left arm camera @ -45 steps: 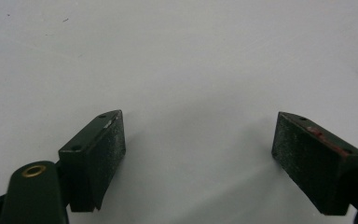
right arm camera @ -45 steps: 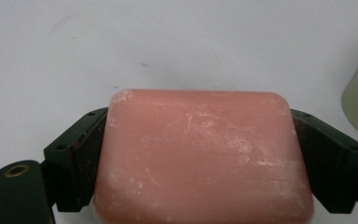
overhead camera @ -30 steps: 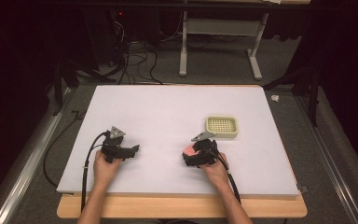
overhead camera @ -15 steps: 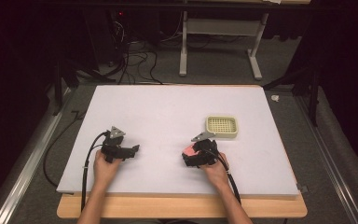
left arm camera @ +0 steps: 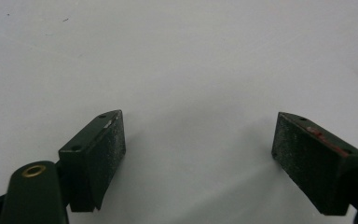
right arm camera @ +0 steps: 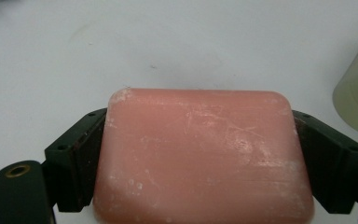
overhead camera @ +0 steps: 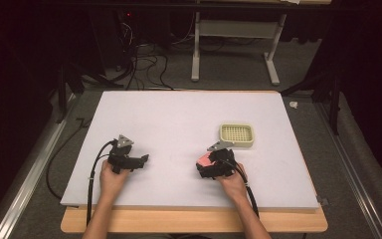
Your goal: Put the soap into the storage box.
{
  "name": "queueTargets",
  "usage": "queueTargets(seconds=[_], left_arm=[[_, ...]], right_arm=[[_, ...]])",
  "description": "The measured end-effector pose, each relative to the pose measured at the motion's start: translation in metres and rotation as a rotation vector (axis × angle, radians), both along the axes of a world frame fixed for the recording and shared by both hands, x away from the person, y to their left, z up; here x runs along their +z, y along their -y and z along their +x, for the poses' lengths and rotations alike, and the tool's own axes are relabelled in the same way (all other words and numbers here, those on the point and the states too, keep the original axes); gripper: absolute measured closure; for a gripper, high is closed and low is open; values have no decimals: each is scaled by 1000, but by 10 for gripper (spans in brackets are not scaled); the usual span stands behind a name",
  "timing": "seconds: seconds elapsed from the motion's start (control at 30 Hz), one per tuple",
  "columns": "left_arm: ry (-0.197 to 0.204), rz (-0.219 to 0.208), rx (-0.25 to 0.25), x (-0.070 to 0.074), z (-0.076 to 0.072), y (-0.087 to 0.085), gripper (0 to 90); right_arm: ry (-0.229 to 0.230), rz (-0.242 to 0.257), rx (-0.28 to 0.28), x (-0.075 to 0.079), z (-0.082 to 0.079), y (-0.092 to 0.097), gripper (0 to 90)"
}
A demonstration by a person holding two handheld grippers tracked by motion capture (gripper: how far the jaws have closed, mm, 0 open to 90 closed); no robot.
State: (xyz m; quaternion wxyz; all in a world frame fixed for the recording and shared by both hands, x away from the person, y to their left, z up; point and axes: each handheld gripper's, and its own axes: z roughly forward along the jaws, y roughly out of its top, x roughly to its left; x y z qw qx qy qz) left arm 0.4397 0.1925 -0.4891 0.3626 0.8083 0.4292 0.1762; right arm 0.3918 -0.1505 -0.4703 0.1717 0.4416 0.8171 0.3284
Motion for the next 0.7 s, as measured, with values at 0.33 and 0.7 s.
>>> queueTargets(seconds=[0.33,0.7], left_arm=[[0,0,0,0,0,0,178],[0,1,-1,0,0,0,178]], right_arm=[[-14,26,-8,5,-8,15,136],[-28,74,-41,6,-15,36,136]])
